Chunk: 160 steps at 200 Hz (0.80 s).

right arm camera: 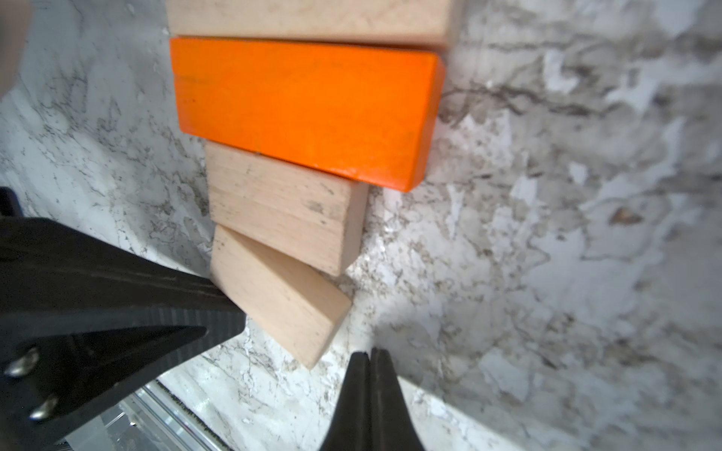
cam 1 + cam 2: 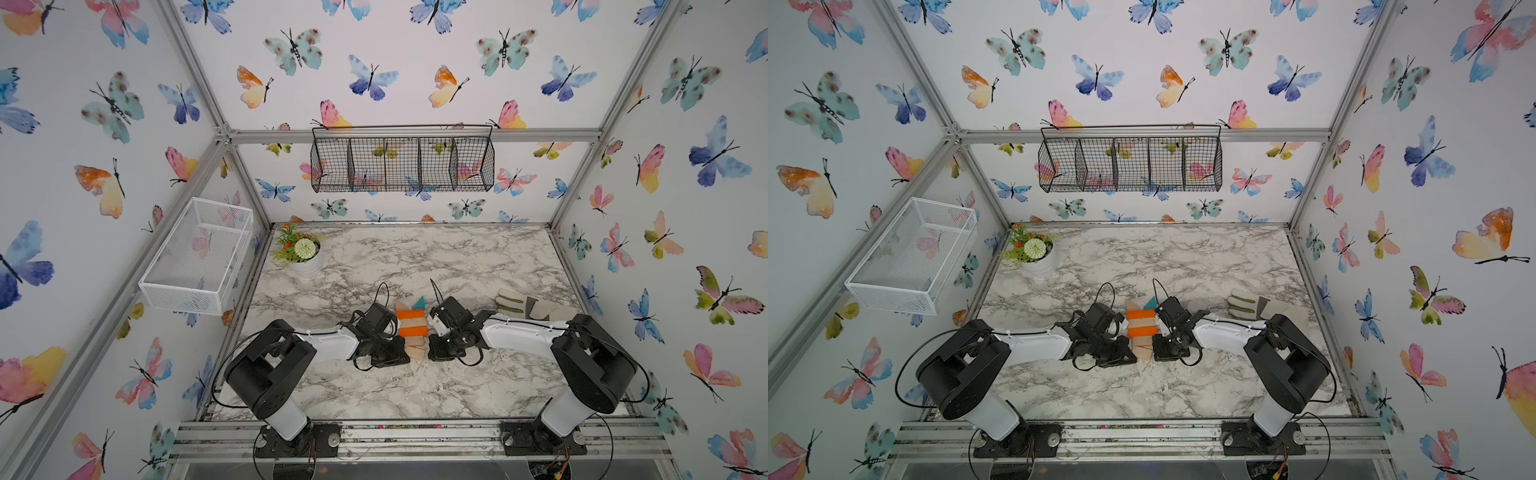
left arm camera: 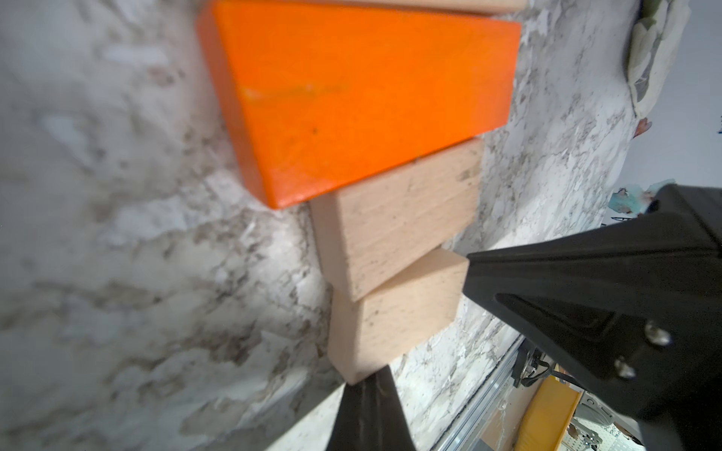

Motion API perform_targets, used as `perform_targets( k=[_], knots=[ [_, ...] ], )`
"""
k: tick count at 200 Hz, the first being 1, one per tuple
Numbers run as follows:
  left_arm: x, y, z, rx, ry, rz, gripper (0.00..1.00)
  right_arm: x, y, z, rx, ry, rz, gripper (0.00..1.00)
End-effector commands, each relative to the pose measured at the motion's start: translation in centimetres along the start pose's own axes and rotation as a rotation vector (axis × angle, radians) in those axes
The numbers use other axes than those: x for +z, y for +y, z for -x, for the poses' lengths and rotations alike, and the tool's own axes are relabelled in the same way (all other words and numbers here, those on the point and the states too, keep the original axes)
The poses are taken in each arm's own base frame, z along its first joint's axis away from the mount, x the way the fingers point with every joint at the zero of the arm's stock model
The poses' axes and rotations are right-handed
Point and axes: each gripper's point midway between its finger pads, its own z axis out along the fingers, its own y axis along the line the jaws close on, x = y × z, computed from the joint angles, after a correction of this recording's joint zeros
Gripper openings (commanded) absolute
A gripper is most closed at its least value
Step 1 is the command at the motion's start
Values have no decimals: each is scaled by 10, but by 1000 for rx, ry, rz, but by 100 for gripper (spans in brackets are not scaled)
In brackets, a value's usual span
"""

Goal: Assemble a carrot with building blocks
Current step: Assemble the building block at the center of the board.

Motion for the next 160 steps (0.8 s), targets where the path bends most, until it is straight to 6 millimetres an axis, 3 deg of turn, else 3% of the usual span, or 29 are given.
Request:
perform_targets(
  k=[1, 160],
  knots=[
    [1, -8, -4, 19, 22, -13, 0, 2, 5, 6, 4, 4, 18, 2],
    [12, -17, -2, 39, 35, -15, 0, 3, 8, 17, -22, -8, 4, 2]
  ],
)
